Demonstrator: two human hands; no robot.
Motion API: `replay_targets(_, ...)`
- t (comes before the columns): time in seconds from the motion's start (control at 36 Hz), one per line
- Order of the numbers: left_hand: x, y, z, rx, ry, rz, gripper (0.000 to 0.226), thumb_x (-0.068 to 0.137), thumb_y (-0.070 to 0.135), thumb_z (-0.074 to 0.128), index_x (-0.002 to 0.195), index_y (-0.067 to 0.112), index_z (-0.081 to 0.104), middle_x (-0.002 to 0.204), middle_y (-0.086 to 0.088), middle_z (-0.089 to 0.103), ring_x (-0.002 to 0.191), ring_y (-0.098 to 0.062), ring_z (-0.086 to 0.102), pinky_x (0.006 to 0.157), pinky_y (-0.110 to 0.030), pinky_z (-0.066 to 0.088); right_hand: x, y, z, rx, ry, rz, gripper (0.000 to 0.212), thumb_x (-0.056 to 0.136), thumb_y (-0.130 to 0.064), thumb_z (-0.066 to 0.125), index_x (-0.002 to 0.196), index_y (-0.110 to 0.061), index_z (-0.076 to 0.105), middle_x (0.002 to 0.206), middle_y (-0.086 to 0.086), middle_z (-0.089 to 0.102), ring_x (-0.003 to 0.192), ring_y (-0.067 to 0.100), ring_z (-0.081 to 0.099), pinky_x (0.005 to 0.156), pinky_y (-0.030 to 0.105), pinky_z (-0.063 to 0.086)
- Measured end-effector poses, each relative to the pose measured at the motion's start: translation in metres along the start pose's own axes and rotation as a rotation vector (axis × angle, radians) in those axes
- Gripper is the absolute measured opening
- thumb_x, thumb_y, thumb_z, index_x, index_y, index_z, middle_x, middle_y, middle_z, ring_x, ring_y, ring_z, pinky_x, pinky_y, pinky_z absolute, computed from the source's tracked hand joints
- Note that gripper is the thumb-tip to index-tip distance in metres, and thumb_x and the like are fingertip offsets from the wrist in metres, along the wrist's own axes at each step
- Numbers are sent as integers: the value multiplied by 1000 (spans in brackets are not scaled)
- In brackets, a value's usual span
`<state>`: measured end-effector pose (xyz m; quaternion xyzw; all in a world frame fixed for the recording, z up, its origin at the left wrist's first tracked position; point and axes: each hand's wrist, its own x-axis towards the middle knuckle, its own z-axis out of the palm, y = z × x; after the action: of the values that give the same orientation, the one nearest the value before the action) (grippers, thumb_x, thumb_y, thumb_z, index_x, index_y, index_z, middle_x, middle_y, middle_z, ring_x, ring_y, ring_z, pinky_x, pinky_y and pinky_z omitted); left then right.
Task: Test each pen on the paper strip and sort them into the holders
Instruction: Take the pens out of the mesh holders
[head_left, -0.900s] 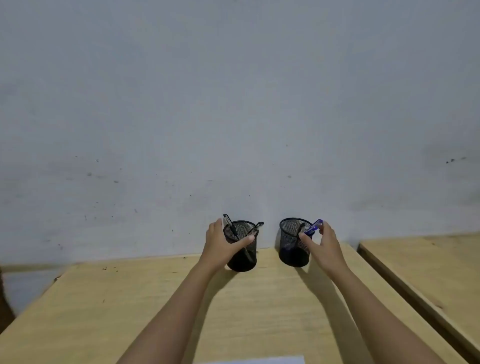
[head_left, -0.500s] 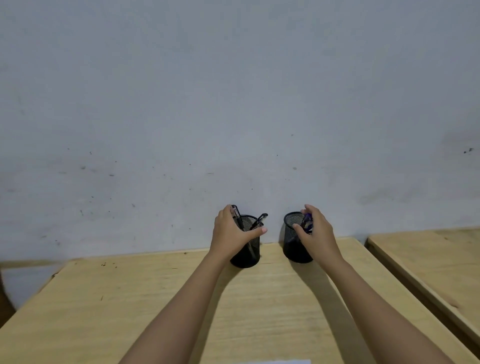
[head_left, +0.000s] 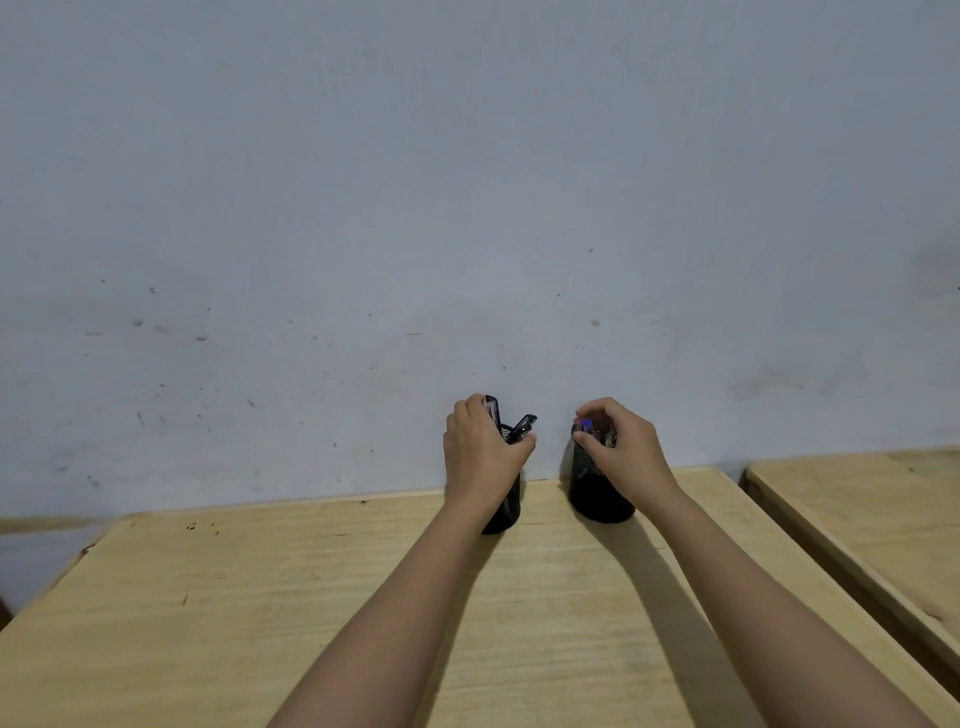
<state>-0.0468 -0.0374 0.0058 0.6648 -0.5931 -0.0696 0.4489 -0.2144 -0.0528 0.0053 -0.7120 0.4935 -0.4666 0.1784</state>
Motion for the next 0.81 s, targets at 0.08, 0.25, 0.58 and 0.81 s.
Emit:
replay_targets(0.08,4,0,1,24,-27,29,47,74,32,67,111,10,49,108,-2,48,101,-20,45,84,-29,39,2,2,1,-67,-18,-22,10,84,-10,64,93,-14,63,91,-1,63,84,12,57,76,21,42)
replay_targets(0.25,4,-3,5,40,-132,200,19,88,26,53,99,11,49,100,-1,53,95,-20,50,76,-34,45,2,5,1,-59,-19,-26,9,91,-6,51,90,-11,58,89,1,62,84,15,56,69,17,42)
replay_targets(0.58,10,-9,-12,-205,-438,266,15,97,25,44,109,17,50,104,3,61,88,-11,55,78,-22,43,1,3,-3,165,8,36,19,94,-5,45,95,-21,55,95,-3,65,82,9,58,77,24,47)
replay_targets(0.81,17,-9,-15,-354,-460,194,11,96,22,46,107,24,47,104,5,63,105,-13,56,91,-25,42,1,4,-5,192,39,38,18,95,-5,46,100,-19,55,96,-8,66,93,-2,59,79,13,46)
